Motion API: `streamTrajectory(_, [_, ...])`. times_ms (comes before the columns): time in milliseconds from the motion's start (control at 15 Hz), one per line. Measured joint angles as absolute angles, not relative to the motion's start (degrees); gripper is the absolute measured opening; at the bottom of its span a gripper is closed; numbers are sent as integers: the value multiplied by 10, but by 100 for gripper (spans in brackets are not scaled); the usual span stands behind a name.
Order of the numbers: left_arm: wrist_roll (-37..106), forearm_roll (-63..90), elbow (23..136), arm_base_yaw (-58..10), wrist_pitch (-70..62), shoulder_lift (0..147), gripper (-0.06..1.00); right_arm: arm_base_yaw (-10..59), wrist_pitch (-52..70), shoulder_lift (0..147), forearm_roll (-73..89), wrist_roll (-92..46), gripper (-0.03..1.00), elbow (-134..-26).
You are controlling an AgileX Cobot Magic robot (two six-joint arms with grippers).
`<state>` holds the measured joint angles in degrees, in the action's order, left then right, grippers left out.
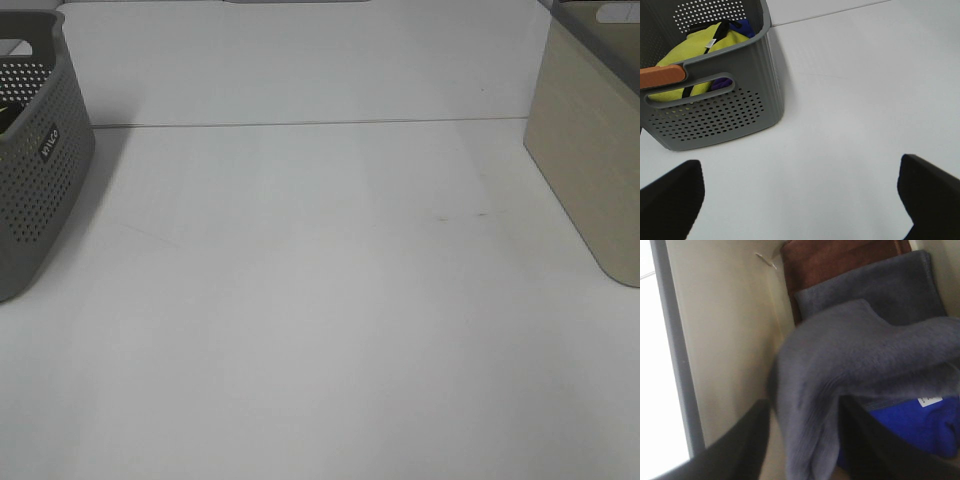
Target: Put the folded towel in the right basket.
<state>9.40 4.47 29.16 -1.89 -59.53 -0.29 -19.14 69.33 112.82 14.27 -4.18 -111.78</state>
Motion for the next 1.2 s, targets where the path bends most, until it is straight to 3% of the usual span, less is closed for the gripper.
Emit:
streamTrajectory(133, [94,45,292,-19,-595,-3,99,-191,694,1128,146,-42,66,-1117])
streamTrajectory(267, [94,45,292,-19,-595,-3,99,-183,694,1127,147,-43,75,-1117])
streamTrajectory(600, [94,45,292,-19,-595,-3,99,-83,696,1127,143,-46,77,-1117])
streamTrajectory(733, [94,45,292,-19,-595,-3,99,-12,696,1119,125,-48,77,-1117])
streamTrajectory(1000, [94,45,292,-19,-595,-3,99,48,697,1082,95,-47,77,-1117])
streamTrajectory(1200, [94,45,292,-19,-595,-3,99,54,697,1052,92,-33,77,-1117])
